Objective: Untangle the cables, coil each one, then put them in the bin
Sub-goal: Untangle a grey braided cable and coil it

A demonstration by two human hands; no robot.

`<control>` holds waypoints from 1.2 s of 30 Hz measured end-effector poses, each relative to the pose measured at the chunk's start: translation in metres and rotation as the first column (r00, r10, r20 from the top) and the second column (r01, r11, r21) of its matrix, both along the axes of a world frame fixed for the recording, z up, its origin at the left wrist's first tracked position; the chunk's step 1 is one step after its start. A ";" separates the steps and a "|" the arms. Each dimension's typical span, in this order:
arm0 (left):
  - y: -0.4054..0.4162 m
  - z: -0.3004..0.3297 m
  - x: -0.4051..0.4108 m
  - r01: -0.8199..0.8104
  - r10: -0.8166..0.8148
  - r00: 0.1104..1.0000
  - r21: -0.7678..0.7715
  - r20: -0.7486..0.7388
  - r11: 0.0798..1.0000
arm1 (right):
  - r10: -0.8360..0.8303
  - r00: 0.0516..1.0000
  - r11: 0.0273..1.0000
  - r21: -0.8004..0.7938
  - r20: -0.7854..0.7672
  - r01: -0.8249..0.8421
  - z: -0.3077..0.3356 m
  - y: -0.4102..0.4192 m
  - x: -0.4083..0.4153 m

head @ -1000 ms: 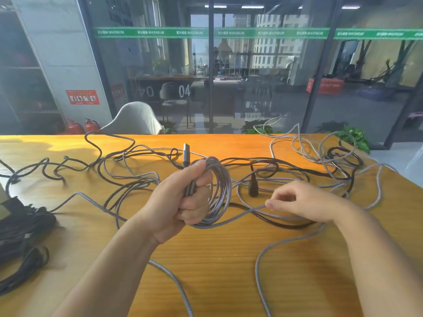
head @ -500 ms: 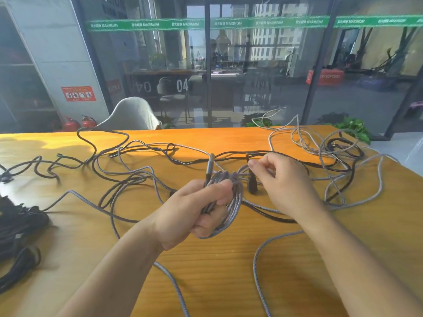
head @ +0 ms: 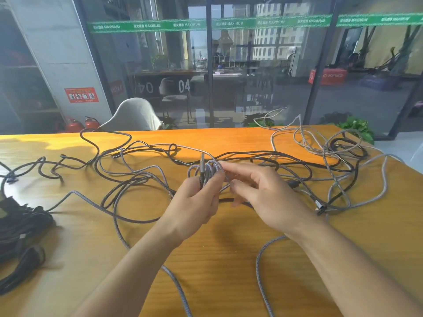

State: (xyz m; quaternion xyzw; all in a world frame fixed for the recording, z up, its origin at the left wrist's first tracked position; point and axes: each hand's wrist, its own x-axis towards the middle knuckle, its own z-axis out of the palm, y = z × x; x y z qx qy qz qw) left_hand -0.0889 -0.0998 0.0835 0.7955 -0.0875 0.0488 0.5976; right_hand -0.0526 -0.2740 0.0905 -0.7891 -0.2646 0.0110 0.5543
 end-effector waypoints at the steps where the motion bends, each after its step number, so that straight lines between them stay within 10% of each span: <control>1: -0.002 0.000 0.000 -0.026 0.027 1.000 -0.008 0.017 1.000 | -0.011 1.000 0.999 0.040 -0.008 0.011 -0.003 0.001 0.000; 7: -0.004 -0.006 0.004 -0.126 0.130 0.987 -0.048 0.090 0.991 | -0.017 0.994 0.957 0.287 -0.105 0.047 -0.003 0.006 -0.004; 16: 0.016 -0.008 0.013 -0.246 0.262 0.961 -0.154 0.090 0.957 | 0.507 0.798 0.775 0.578 -0.327 -0.256 0.001 0.012 -0.010; 21: 0.029 -0.007 0.019 -0.311 0.330 0.941 -0.193 0.073 0.930 | 0.061 0.988 0.997 0.065 -0.144 -0.053 -0.004 0.006 -0.002; 24: 0.029 -0.006 0.018 -0.309 0.332 0.940 -0.213 0.077 0.927 | 0.052 0.976 0.928 -0.373 0.210 0.030 -0.014 0.004 0.000; 36: 0.020 -0.003 0.012 -0.212 0.230 0.973 -0.303 0.024 0.929 | 0.195 0.939 0.972 -0.182 0.283 -0.147 -0.036 0.029 -0.012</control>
